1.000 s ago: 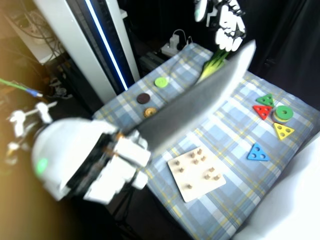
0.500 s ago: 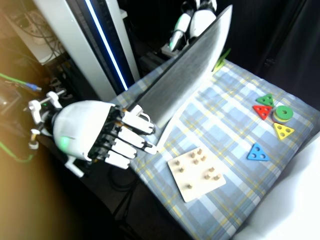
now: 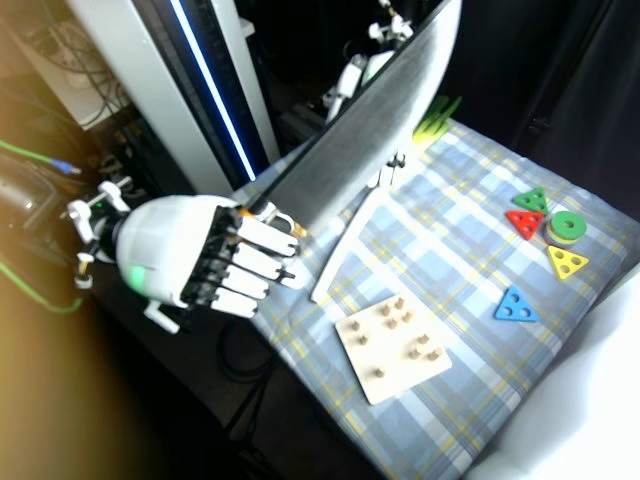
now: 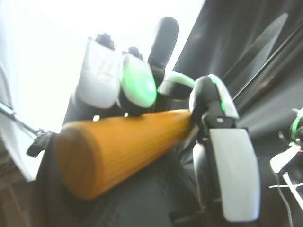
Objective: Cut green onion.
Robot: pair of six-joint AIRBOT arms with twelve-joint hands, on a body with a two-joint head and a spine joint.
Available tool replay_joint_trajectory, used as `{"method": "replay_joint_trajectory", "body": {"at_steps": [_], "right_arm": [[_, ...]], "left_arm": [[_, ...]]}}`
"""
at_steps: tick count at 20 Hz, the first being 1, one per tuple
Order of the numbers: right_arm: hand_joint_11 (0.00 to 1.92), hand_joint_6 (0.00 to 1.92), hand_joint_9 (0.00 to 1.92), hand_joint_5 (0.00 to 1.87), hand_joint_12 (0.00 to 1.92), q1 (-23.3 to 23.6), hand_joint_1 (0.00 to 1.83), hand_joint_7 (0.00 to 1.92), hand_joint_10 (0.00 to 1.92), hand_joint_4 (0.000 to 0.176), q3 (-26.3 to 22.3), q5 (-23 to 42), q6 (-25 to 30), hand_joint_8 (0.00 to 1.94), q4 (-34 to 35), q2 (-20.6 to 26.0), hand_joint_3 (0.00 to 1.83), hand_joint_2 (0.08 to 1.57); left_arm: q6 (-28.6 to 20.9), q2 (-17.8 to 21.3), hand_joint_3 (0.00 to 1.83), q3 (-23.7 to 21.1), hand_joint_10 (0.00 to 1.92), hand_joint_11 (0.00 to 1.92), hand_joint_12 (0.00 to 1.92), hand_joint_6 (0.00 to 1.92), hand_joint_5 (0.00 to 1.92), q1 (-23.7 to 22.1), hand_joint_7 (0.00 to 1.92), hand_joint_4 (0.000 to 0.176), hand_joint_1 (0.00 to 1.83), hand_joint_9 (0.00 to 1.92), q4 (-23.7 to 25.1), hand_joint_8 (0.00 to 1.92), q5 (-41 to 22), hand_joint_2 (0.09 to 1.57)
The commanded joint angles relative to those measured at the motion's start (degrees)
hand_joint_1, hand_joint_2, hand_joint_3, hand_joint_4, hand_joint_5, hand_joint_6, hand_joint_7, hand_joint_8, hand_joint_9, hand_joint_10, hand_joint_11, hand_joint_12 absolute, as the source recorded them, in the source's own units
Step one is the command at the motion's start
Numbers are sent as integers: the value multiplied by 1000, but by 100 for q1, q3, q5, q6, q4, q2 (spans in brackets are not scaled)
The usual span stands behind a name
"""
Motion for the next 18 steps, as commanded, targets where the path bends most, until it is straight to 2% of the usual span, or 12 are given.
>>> {"method": "replay_joint_trajectory", "body": {"at_steps": [1, 6, 13, 14, 18], "right_arm": [[1472, 1921, 1452, 992, 1921, 40, 590, 1343, 1921, 0, -8, 848, 115, 1941, 52, 19, 0, 1467], [1498, 1921, 1445, 945, 1921, -18, 521, 1323, 1921, 0, -9, 847, 124, 1941, 52, 106, 1, 1487], [1502, 1921, 1432, 991, 1921, -171, 439, 1349, 1921, 0, -11, 816, 110, 1941, 163, 186, 4, 1493], [1517, 1921, 1461, 1034, 1921, -223, 449, 1361, 1921, 0, -11, 723, 86, 1941, 180, 220, 2, 1498], [1490, 1921, 1450, 1011, 1921, -288, 442, 1324, 1921, 0, 4, 258, -21, 1941, 185, 311, 0, 1459]], "left_arm": [[-15, -72, 0, 37, 0, 0, 0, 4, 9, -59, 0, 0, 0, 0, -30, 0, -229, 1290], [-15, -177, 0, 118, 7, 0, 0, 8, 23, -68, 29, 0, 0, 19, -31, 11, -9, 1286], [-17, -229, 0, 126, 0, 0, 0, 0, 0, -71, 0, 0, 0, 0, -67, 0, 10, 1263], [-17, -229, 0, 125, 0, 0, 0, 3, 7, -71, 7, 0, 0, 0, -85, 3, 1, 1264], [-17, -222, 0, 107, 1, 0, 0, 2, 5, -71, 13, 0, 0, 3, -104, 5, -40, 1260]]}}
